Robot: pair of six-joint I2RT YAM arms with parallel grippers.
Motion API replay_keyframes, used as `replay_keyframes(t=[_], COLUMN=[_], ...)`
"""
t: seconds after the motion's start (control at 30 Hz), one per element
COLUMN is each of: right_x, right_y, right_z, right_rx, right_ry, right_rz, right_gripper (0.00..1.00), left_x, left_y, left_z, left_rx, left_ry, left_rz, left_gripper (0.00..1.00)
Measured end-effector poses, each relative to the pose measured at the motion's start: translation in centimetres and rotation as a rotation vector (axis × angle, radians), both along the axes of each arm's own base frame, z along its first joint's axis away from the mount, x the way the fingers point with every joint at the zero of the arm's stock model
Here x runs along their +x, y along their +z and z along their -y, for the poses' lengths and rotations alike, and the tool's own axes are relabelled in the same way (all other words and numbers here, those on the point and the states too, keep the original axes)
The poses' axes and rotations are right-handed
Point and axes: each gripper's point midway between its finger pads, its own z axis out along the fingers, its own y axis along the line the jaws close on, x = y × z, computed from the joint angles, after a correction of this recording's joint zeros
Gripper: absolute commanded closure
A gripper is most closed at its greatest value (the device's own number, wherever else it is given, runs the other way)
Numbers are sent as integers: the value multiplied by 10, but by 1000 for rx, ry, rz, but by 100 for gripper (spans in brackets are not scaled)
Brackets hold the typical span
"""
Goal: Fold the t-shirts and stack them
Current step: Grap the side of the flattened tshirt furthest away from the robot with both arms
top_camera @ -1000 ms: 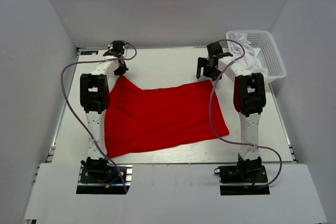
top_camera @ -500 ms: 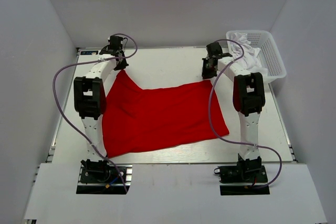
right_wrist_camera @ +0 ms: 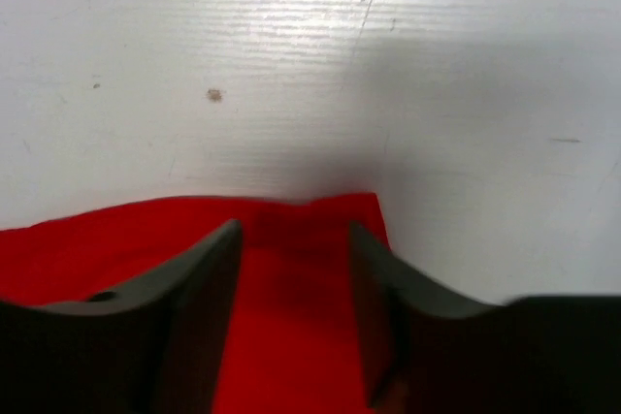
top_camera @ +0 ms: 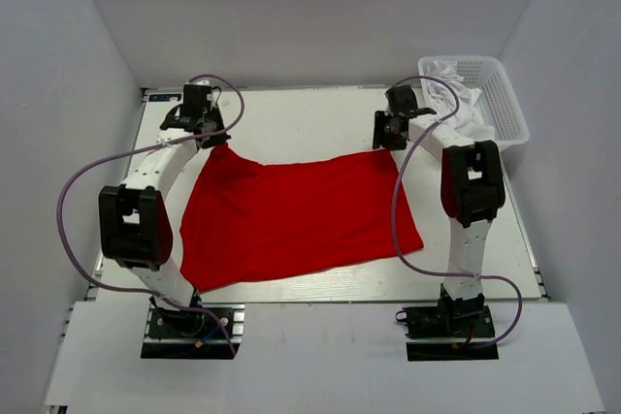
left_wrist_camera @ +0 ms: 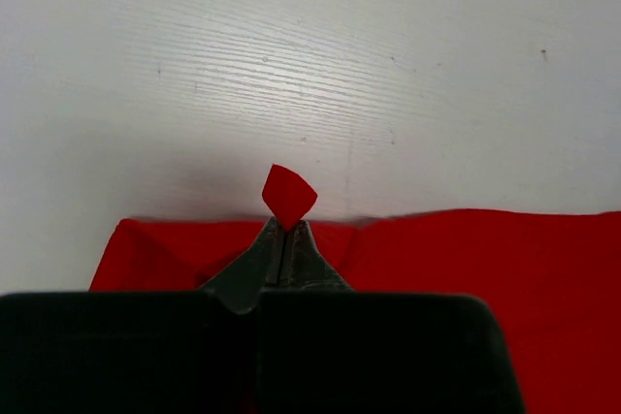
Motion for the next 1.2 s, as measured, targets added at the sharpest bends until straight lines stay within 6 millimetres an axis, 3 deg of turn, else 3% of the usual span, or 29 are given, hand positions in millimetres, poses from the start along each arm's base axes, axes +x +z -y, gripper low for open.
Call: replay_keyframes(t=[0.07,0.13,0.33,0.6,0.7,0.77,0.83,0.87,1.2], right_x=[5,5,16,29,28,26,24,23,13], right_y=[2,2,2,-19,-19,-20,-23,-23,-21], right_z=[3,6,11,7,7,7,8,9,11], right_rx=[-17,-35,-65,-69,-67,-68,-67,-67,-71], right_ry=[-4,-10,-30,-49,-50,-50,-59,-69,-76], right_rz=[23,24,37,5,0,-9,-20,-21,-26], right_gripper=[30,26,27,34,49,76,88,100,100], left_x=[-3,-1,1,5,9,9,9,9,15], left_y=[8,12,8,-4,-10,-13,-14,-14,-9], left_z=[3,6,11,10,11,11,11,11,12], left_rx=[-20,-35,-54,-47,-44,-43,-43,-43,-48], left_ry=[-11,-17,-24,-22,-23,-23,-23,-23,-27], left_rz=[24,42,36,7,-4,-12,-15,-15,-2], left_gripper=[100,100,100,100,100,100,100,100,100])
